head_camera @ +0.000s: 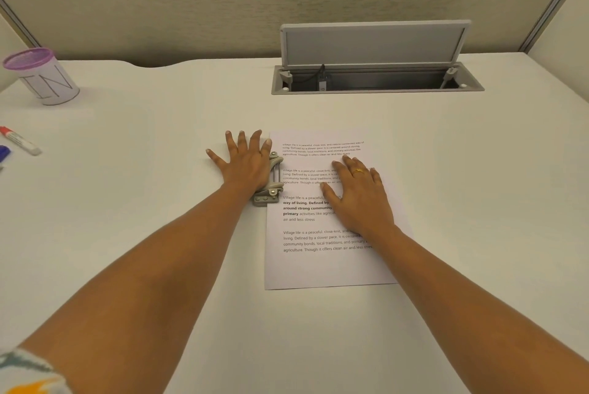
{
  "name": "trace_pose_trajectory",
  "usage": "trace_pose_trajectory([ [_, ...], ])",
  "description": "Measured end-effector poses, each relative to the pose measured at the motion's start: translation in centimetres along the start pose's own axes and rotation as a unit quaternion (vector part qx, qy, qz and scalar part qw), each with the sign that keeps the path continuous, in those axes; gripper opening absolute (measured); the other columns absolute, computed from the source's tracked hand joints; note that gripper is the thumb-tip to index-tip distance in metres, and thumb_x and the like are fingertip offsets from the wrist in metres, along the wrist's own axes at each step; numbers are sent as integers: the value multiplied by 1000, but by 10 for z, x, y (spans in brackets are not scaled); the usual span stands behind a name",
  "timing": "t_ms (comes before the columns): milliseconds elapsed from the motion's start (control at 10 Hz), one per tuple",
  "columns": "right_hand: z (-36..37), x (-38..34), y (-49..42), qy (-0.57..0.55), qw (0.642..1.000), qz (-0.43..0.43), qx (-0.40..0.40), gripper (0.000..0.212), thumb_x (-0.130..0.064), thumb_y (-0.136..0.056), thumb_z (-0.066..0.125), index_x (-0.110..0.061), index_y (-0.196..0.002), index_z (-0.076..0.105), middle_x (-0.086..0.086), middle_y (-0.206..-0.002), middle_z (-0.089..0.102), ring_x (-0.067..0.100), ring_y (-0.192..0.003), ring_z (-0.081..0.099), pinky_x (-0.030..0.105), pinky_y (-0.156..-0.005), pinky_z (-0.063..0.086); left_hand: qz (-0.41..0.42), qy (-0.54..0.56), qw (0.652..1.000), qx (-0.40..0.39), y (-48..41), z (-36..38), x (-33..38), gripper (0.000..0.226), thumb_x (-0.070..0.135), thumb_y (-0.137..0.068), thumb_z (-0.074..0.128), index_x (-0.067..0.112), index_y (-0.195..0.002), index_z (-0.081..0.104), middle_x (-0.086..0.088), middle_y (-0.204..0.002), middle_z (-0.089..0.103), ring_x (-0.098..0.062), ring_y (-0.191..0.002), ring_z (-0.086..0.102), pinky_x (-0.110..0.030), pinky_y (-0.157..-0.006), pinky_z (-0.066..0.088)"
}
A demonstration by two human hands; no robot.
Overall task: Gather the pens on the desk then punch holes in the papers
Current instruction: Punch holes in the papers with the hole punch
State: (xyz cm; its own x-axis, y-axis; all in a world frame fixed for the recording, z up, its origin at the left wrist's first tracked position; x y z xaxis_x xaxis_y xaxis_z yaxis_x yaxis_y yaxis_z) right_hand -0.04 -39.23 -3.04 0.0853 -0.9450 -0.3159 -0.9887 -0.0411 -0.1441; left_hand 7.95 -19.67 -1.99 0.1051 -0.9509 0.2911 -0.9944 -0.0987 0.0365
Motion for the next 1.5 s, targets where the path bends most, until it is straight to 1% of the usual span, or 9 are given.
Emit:
trace_pose_trajectory([
  [300, 0, 0, 1, -3, 1000, 2, -2, 58, -49, -93, 35, -19, -142, 31, 4, -154, 25, 17, -144, 16, 40, -118, 7, 8, -45, 999, 9, 0, -3, 0, 52, 41, -97, 14, 26, -147, 12, -8, -158, 7, -30, -144, -13, -69, -103, -11],
  [600, -1, -1, 1, -2, 1000, 0, 3, 58, -49, -93, 36, -18, -141, 32, 5, -154, 26, 18, -143, 17, 40, -118, 8, 22, -107, 994, 13, 2, -10, 5, 51, 37, -98, 19, 25, -147, 10, -12, -157, 7, -33, -144, -11, -71, -103, -8],
  [800, -2, -1, 1, -8, 1000, 0, 7, 58, -49, -92, 36, -17, -141, 33, 5, -153, 27, 18, -143, 17, 41, -118, 8, 19, -106, 994, 11, 3, -13, 7, 53, 39, -97, 20, 24, -147, 10, -12, -156, 9, -33, -144, -9, -71, -104, -6],
  [1000, -1, -1, 1, -5, 1000, -1, 5, 58, -49, -92, 36, -18, -142, 32, 5, -154, 26, 18, -144, 17, 40, -118, 7, 35, -141, 989, 17, 4, -17, 12, 52, 34, -96, 24, 23, -146, 13, -14, -154, 14, -36, -144, -5, -72, -102, -5],
  [1100, -1, -1, 0, -5, 1000, 2, 2, 59, -49, -92, 36, -18, -142, 31, 5, -154, 25, 17, -144, 16, 40, -118, 7, 46, -170, 984, 3, 6, -19, 16, 50, 29, -96, 26, 25, -144, 18, -14, -153, 17, -40, -143, -3, -74, -101, -3],
  [1200, -2, -1, 1, -6, 1000, 2, 2, 59, -49, -92, 36, -18, -142, 31, 5, -154, 25, 18, -144, 16, 40, -118, 7, 50, -174, 984, 4, 6, -21, 20, 48, 29, -96, 26, 23, -143, 22, -15, -152, 21, -40, -143, -1, -74, -101, -2],
  [1300, -2, -1, 1, -9, 1000, 2, 3, 58, -48, -93, 36, -17, -142, 31, 5, -154, 25, 18, -144, 16, 41, -119, 7, 34, -147, 989, 10, 6, -23, 23, 49, 35, -98, 24, 17, -143, 23, -15, -151, 25, -36, -144, 0, -72, -103, -4],
  [1500, -2, -1, 1, -12, 1000, 3, 5, 58, -48, -92, 36, -17, -141, 32, 5, -154, 26, 19, -143, 17, 41, -118, 7, 36, -148, 988, 1, 6, -23, 24, 48, 33, -98, 25, 17, -142, 24, -15, -150, 26, -37, -144, 1, -72, -103, -3],
])
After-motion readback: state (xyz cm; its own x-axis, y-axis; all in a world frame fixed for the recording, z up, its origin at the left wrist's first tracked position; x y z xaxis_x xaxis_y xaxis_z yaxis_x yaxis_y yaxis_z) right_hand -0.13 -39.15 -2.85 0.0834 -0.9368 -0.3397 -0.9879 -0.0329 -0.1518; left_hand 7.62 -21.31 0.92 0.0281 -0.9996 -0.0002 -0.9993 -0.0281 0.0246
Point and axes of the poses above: each hand's wrist, its own y-axis away from the middle knuckle, its own z-axis out of the palm, x = y × z, the point moved 2 cm from there along -y, towards the middle knuckle
